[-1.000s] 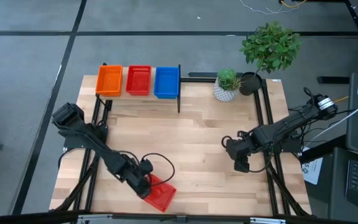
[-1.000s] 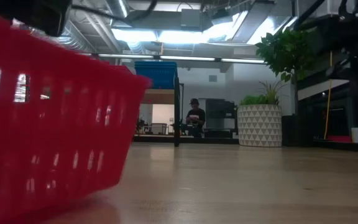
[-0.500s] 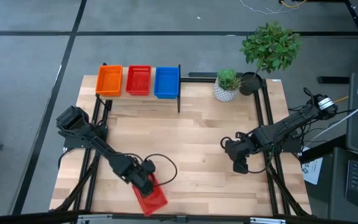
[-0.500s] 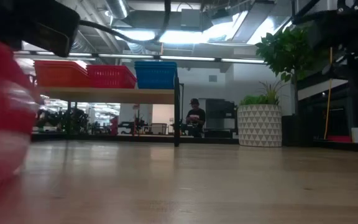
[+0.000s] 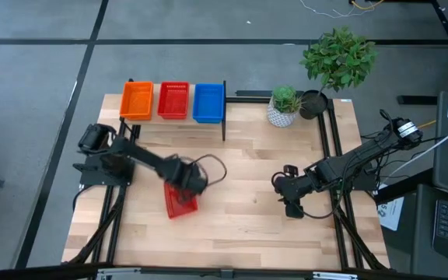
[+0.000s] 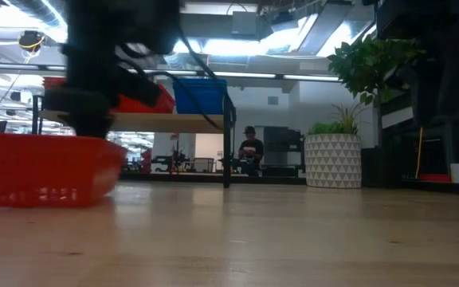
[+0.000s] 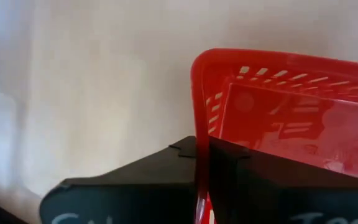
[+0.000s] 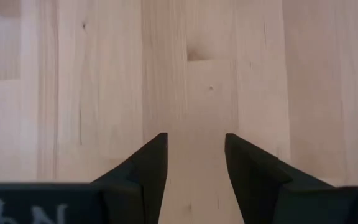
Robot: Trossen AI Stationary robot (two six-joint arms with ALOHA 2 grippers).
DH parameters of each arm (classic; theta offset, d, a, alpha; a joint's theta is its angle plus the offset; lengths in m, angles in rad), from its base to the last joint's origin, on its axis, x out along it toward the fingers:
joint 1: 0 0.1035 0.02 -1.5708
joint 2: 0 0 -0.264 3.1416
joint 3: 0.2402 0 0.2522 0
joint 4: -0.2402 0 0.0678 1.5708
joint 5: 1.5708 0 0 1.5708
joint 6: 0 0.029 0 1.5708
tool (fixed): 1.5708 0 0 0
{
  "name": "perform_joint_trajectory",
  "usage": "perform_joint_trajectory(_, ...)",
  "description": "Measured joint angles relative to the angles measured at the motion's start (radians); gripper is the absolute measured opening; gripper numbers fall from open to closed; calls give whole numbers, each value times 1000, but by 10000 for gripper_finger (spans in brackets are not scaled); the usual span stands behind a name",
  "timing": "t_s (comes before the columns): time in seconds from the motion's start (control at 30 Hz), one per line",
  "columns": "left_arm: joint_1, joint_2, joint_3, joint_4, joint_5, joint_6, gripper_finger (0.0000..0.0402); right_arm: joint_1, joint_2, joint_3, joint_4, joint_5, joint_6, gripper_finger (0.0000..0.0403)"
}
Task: Stack baskets on shelf by color
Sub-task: Stack the red bin on top of the red bin on the shelf
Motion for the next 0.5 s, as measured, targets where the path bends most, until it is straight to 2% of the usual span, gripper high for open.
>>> perform_joint_trajectory(0.13,110,0,0,31,-10,171,2,0,0,0,1,-17,8,158)
perform_joint_trajectory(0.3,195,2,-1,36,0,236,27,0,0,0,0,-60,58,158)
perform_joint_trajectory(0.5,225,3,1,32,7,262,72,0,0,0,-3,-65,78,158)
